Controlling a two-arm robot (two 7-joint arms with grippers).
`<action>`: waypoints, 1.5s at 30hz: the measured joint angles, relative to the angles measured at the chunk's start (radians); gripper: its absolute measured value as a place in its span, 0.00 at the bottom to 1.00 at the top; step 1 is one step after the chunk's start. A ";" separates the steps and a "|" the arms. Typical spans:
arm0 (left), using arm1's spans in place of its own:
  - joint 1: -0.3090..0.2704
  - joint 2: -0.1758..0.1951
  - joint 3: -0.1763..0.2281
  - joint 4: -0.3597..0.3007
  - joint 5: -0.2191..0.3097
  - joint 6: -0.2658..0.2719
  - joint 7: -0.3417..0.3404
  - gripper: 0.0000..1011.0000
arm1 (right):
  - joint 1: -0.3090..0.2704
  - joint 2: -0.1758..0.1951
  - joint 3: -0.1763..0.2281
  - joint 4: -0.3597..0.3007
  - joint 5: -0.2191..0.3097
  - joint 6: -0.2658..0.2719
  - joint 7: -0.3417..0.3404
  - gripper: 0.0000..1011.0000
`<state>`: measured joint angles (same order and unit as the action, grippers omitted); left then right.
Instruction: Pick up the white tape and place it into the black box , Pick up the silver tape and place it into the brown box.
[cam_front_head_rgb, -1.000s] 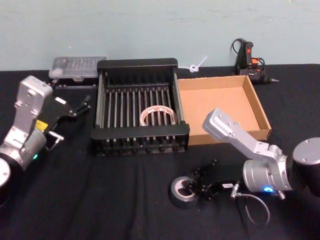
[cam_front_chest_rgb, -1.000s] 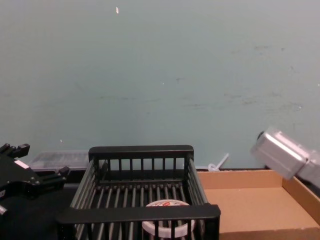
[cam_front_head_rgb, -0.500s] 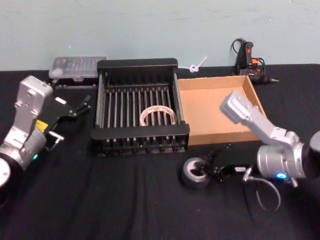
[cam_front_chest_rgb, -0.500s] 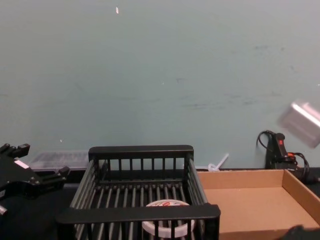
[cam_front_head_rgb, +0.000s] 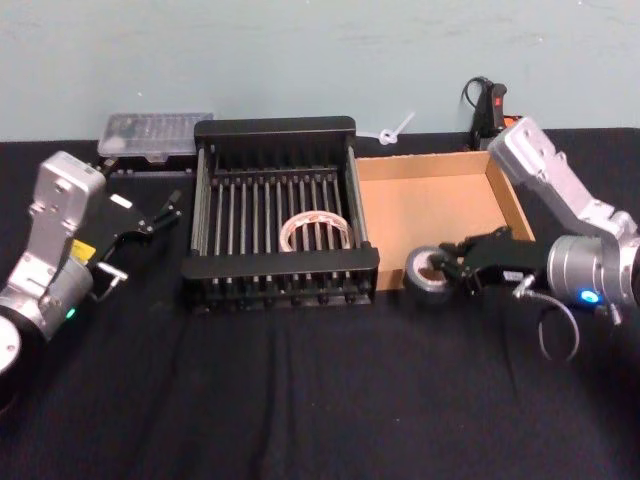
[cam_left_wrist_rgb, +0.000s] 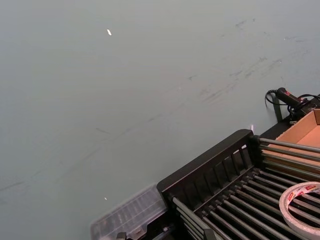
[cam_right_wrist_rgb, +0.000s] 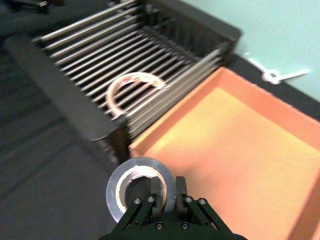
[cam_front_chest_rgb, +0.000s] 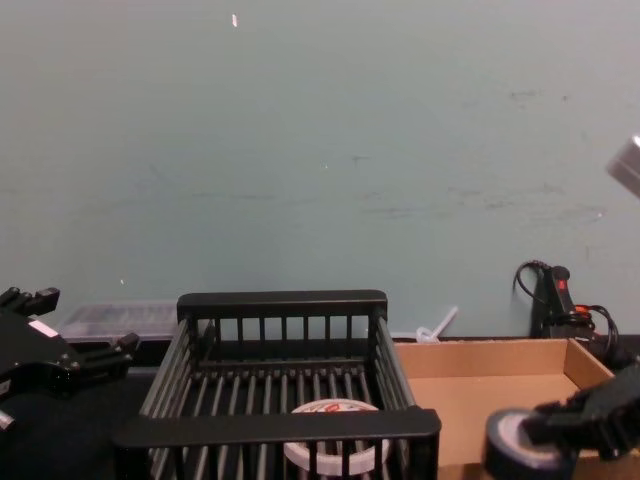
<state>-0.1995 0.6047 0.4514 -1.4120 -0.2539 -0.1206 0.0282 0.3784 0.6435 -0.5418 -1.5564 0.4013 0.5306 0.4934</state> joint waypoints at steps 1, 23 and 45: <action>0.000 0.000 0.000 0.000 0.000 0.000 0.000 0.99 | 0.003 -0.004 0.003 0.006 -0.001 0.000 -0.005 0.17; 0.000 0.000 0.000 0.000 0.000 0.000 0.000 0.99 | 0.142 -0.160 0.047 0.267 -0.081 -0.002 -0.092 0.17; 0.000 0.000 0.000 0.000 0.000 0.000 0.000 0.99 | 0.166 -0.194 0.055 0.327 -0.102 -0.013 -0.098 0.22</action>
<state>-0.1995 0.6047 0.4514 -1.4120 -0.2539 -0.1206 0.0283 0.5439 0.4492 -0.4869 -1.2297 0.2996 0.5173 0.3955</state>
